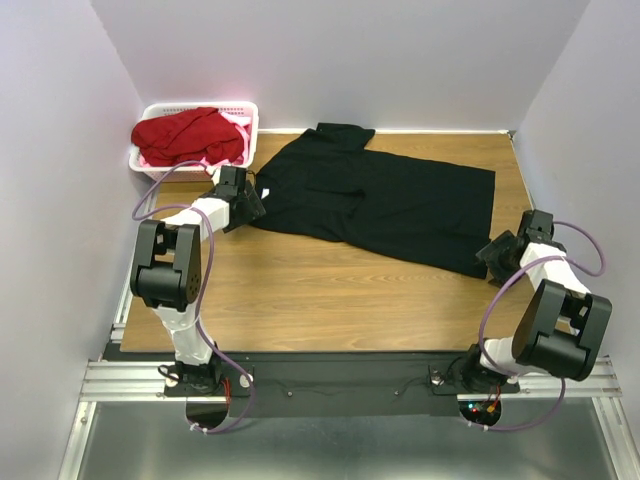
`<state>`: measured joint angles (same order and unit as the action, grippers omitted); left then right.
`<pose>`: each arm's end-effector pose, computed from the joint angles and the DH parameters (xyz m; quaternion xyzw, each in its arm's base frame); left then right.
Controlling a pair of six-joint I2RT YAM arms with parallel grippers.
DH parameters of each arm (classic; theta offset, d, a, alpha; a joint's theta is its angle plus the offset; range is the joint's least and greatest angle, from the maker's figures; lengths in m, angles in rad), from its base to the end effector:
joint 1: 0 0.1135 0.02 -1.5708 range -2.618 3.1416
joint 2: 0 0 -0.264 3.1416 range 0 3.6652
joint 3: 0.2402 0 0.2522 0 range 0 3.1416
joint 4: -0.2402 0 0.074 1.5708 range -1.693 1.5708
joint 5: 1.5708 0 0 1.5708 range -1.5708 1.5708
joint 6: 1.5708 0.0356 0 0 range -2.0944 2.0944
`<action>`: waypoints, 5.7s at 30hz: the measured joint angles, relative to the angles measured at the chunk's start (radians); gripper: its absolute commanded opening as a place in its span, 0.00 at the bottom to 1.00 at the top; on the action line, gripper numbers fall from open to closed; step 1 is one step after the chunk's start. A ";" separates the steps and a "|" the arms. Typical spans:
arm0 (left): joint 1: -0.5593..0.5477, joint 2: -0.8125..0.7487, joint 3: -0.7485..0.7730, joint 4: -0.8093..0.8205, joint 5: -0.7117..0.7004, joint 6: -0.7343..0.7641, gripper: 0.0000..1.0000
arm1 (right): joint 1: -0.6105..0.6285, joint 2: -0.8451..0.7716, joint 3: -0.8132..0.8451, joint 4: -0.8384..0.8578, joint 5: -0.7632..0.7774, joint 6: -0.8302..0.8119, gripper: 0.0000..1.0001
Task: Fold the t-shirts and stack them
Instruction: Fold the tshirt
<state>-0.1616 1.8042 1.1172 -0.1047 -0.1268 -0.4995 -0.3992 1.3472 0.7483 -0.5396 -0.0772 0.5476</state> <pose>0.3810 -0.0576 0.1836 -0.1789 0.9060 -0.0676 0.3775 0.2254 -0.0921 0.1830 0.4376 0.8724 0.0535 0.2109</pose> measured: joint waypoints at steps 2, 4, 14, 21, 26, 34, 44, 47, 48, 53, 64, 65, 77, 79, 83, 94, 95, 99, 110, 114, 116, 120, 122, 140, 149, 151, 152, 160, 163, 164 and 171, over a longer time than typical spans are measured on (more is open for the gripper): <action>0.000 0.000 0.000 0.003 0.004 0.000 0.80 | 0.000 0.013 -0.007 0.013 -0.011 0.003 0.65; 0.000 0.001 0.000 0.011 0.008 0.000 0.79 | 0.000 0.022 -0.011 0.027 -0.019 0.005 0.64; 0.000 0.039 0.013 0.031 0.021 -0.008 0.44 | 0.000 0.052 -0.041 0.108 -0.045 0.023 0.59; 0.000 0.040 0.013 0.034 0.020 -0.009 0.16 | -0.001 0.056 -0.051 0.138 -0.033 0.033 0.48; 0.000 0.043 0.013 0.035 0.018 -0.003 0.00 | -0.001 0.055 -0.059 0.151 -0.005 0.036 0.28; 0.026 0.056 0.020 0.033 0.021 -0.003 0.00 | -0.026 0.062 -0.067 0.164 0.017 0.038 0.04; 0.105 -0.055 -0.092 -0.034 0.022 0.008 0.00 | -0.053 0.101 -0.034 0.150 -0.006 0.051 0.04; 0.106 -0.089 -0.129 -0.051 0.022 0.010 0.00 | -0.054 0.101 -0.034 0.149 -0.011 0.052 0.04; 0.106 -0.105 -0.145 -0.055 0.023 0.009 0.00 | -0.054 0.099 -0.035 0.148 -0.012 0.052 0.04; 0.114 -0.245 -0.272 -0.119 0.020 -0.008 0.00 | -0.058 0.063 -0.059 0.119 -0.011 0.052 0.05; 0.173 -0.521 -0.444 -0.254 0.010 -0.085 0.61 | -0.069 -0.020 -0.076 -0.011 0.053 0.029 0.46; 0.181 -0.532 -0.444 -0.258 0.003 -0.076 0.66 | -0.072 -0.037 -0.066 -0.019 0.060 0.021 0.47; 0.076 -0.662 -0.296 -0.326 -0.029 -0.031 0.54 | 0.136 -0.098 0.154 -0.028 -0.019 -0.096 0.38; 0.045 -0.653 -0.275 -0.315 -0.026 -0.034 0.51 | 0.180 -0.058 0.161 -0.012 -0.052 -0.100 0.35; -0.011 -0.563 -0.261 -0.272 -0.013 -0.036 0.43 | 0.234 0.035 0.159 0.014 -0.127 -0.095 0.28; 0.049 -0.402 -0.426 -0.127 0.078 -0.113 0.37 | 0.235 0.250 0.151 0.096 -0.122 -0.091 0.19; 0.062 -0.410 -0.432 -0.117 0.077 -0.116 0.37 | 0.233 0.264 0.151 0.102 -0.108 -0.091 0.19; 0.123 -0.461 -0.482 -0.103 0.081 -0.137 0.37 | 0.207 0.273 0.146 0.115 -0.075 -0.072 0.20; 0.168 -0.566 -0.490 -0.157 0.085 -0.094 0.74 | 0.296 0.179 0.237 0.095 -0.003 -0.182 0.55; 0.128 -0.605 -0.395 -0.187 0.078 -0.060 0.79 | 0.517 0.189 0.401 0.118 -0.031 -0.306 0.58; 0.089 -0.599 -0.323 -0.175 0.084 -0.046 0.79 | 0.610 0.224 0.465 0.135 -0.048 -0.352 0.62; 0.018 -0.532 -0.200 -0.145 0.098 -0.031 0.79 | 0.758 0.355 0.583 0.156 -0.101 -0.452 0.79; -0.014 -0.453 -0.145 -0.122 0.106 -0.032 0.79 | 0.810 0.431 0.626 0.156 -0.121 -0.498 0.85; -0.086 -0.195 -0.099 -0.077 0.175 -0.053 0.74 | 1.062 0.786 0.884 0.150 -0.082 -0.735 0.93; -0.086 -0.195 -0.191 -0.068 0.188 -0.055 0.74 | 1.086 0.856 0.948 0.148 0.004 -0.764 0.91; -0.086 -0.195 -0.212 -0.064 0.188 -0.055 0.74 | 1.086 0.874 0.970 0.147 0.037 -0.766 0.91; -0.086 -0.196 -0.216 -0.061 0.189 -0.055 0.74 | 1.086 0.878 0.975 0.148 0.047 -0.766 0.91; -0.086 -0.214 -0.253 -0.018 0.187 -0.048 0.74 | 1.086 0.888 1.023 0.148 0.156 -0.758 0.90; -0.087 -0.223 -0.269 -0.003 0.187 -0.048 0.74 | 1.080 0.899 1.048 0.150 0.194 -0.743 0.89; -0.088 -0.225 -0.273 0.002 0.187 -0.048 0.74 | 1.078 0.905 1.058 0.149 0.206 -0.734 0.89; -0.088 -0.225 -0.274 0.003 0.187 -0.047 0.74 | 1.022 0.959 1.126 0.149 0.284 -0.652 0.88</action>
<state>-0.2497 1.5787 0.8436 -0.1013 0.0601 -0.5465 0.6228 2.3066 1.8740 -0.3904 0.2070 -0.1040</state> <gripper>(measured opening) 0.741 0.885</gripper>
